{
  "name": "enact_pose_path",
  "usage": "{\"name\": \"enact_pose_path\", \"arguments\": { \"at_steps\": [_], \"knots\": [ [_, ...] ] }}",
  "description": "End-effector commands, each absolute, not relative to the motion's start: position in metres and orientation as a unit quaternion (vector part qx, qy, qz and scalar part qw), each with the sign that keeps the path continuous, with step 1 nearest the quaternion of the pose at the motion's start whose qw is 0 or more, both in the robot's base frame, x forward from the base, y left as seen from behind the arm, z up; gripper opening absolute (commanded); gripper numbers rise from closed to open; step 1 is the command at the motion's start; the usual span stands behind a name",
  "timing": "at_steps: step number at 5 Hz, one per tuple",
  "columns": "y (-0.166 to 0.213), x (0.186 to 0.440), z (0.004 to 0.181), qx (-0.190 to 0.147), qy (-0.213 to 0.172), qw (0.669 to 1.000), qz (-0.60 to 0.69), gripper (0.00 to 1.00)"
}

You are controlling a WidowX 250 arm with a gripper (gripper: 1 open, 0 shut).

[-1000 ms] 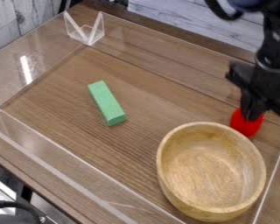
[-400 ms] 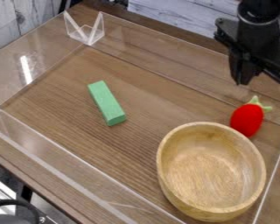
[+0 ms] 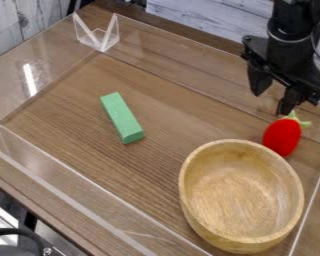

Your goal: Move the red object to the left side of the table

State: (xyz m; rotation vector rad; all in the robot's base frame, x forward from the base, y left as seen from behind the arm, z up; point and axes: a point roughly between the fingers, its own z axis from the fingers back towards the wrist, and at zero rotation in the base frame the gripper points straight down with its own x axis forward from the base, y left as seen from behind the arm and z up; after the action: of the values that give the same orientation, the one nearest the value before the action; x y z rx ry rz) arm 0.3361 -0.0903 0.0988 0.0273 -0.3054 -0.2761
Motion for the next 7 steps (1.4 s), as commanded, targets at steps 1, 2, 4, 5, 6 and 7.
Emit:
{"name": "enact_pose_path", "arguments": {
  "at_steps": [1,2,4,5,6,7],
  "knots": [
    [-0.097,0.338,0.106,0.013,-0.169,0.977,-0.129,0.0],
    [-0.091,0.333,0.084,0.008,-0.16,0.977,-0.14,1.0],
    [-0.055,0.318,0.133,0.033,-0.207,0.973,-0.097,0.0],
    [-0.069,0.318,0.121,0.028,-0.202,0.973,-0.104,1.0],
    [-0.075,0.317,0.106,0.023,-0.195,0.975,-0.101,1.0],
    [-0.083,0.321,0.091,0.019,-0.192,0.977,-0.096,1.0]
  ]
}}
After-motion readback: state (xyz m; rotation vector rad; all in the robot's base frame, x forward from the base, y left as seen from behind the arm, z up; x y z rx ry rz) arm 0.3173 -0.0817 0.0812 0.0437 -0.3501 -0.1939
